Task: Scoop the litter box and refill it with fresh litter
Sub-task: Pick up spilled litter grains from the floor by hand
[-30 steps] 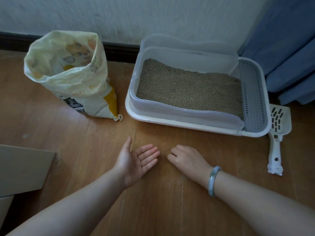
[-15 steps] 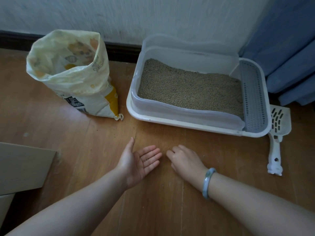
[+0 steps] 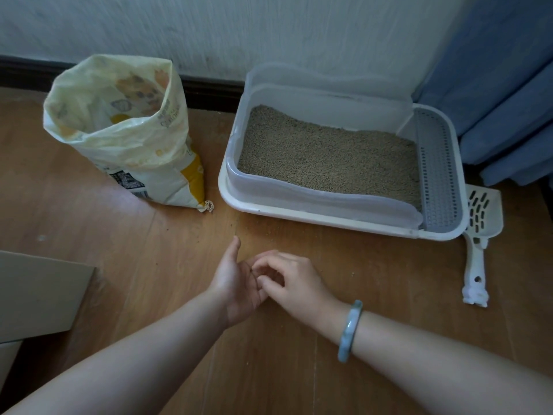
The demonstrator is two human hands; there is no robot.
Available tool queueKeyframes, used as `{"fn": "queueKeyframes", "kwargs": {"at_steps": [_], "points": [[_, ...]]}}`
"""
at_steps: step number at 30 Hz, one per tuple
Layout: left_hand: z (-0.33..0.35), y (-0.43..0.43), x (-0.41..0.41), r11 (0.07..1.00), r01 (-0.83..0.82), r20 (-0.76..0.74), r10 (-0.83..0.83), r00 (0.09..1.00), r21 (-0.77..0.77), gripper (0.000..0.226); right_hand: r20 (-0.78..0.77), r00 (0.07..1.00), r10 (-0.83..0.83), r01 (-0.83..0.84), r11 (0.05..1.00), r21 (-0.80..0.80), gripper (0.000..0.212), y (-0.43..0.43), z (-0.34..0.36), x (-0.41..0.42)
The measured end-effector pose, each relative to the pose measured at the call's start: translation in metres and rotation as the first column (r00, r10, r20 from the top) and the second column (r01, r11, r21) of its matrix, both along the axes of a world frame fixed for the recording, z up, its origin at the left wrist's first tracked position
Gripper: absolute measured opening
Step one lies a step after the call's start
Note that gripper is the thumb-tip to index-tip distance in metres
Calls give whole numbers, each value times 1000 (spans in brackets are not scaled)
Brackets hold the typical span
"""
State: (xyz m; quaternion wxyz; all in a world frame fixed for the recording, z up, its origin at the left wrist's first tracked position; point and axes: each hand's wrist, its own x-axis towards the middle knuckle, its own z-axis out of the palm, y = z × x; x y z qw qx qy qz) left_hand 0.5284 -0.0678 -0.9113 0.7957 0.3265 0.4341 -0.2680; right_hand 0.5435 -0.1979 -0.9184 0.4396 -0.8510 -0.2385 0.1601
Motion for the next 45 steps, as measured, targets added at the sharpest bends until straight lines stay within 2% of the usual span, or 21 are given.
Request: {"fn": "queueKeyframes", "kwargs": {"at_steps": [3,7,9,12,14,17,20,26,30,33,37,45], "points": [[2,-1,-1,1000,-8,5,8,1000,-3,74,25,1000,-10,10,1000,1,22,-7,-3,-1],[2,2,-3,999,1,9,-1,1000,37,74,75,997,-22,23,1000,-14,14,-29,-5,-5],[1,4,-4,998,-8,4,8,1000,58,74,75,997,-16,23,996,-89,13,-49,-14,-8],[2,6,-4,998,-23,-3,23,1000,65,74,56,994,-97,108,966,-236,12,-87,-29,-5],[2,7,-3,998,-22,-5,23,1000,67,73,89,988,-124,148,924,-353,21,-106,-32,1],[2,5,-2,998,-16,-7,17,1000,69,74,117,992,-45,97,866,-490,42,-116,-31,9],[2,2,0,998,-14,-10,15,1000,69,73,108,994,11,51,834,-549,47,-109,-33,9],[2,2,0,997,-7,-14,8,1000,75,73,237,965,116,8,886,-463,28,-97,-42,8],[1,1,0,997,-7,-13,8,1000,74,73,253,960,123,-6,908,-418,29,-96,-40,13],[1,1,0,997,-1,-11,2,1000,72,72,284,953,105,34,895,-445,34,-94,-41,16],[1,1,0,998,3,-10,-2,1000,70,72,299,939,171,-17,890,-456,39,-92,-47,11],[2,0,0,997,8,-1,-8,1000,77,71,281,903,324,-159,861,-483,25,-101,-43,-3]]}}
